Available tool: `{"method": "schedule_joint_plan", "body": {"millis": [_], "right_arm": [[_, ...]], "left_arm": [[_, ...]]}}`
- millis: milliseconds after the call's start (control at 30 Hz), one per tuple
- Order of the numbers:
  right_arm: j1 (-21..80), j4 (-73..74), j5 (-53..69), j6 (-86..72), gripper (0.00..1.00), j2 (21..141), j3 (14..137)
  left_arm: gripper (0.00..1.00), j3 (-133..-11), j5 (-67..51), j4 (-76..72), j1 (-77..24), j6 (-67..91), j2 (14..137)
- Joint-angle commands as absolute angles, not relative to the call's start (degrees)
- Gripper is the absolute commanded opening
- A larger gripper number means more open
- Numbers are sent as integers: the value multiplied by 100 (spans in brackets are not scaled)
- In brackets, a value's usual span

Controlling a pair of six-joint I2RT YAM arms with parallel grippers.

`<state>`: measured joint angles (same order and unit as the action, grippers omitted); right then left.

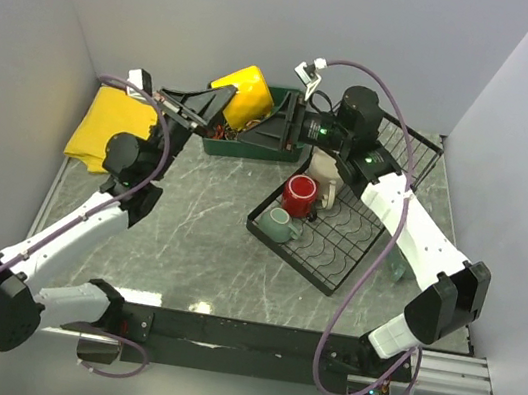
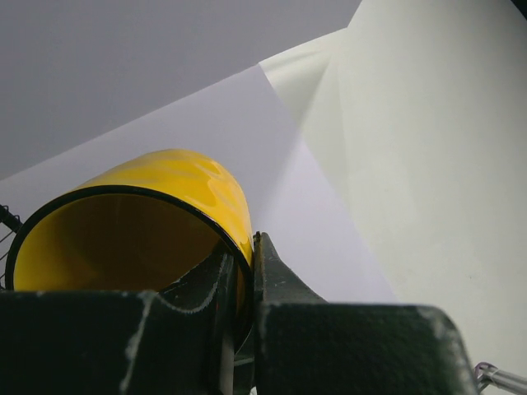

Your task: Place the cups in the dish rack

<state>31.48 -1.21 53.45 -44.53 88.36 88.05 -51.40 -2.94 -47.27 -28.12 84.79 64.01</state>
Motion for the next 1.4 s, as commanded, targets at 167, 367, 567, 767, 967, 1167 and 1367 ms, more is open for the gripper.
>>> {"method": "schedule_joint_plan", "body": {"millis": [167, 367, 567, 767, 967, 1167, 1367], "right_arm": [[3182, -1274, 5379, -4948, 60, 8622, 8666], [3182, -1441, 5300, -5089, 44, 8640, 8613], [3129, -1670, 5265, -5317, 19, 8657, 8482], [3103, -1828, 5370, -5265, 0, 8578, 8376], [3050, -1345, 5124, -4413, 0, 8157, 8095], [2901, -888, 4887, -3710, 0, 7717, 7867], [2699, -326, 4536, -2771, 0, 7190, 7568]], "left_arm": [[1, -5282, 316, -5950, -3059, 8569, 6390], [1, -5177, 413, -5941, -3120, 8543, 6319], [1, -5045, 466, -5941, -3199, 8543, 6310], [1, -4957, 396, -6012, -3305, 8543, 6381], [51, -4922, 229, -5556, -3305, 8421, 6153], [79, -4615, 299, -4914, -3305, 8052, 5548], [89, -4553, 255, -3196, -3305, 7359, 4705]]}}
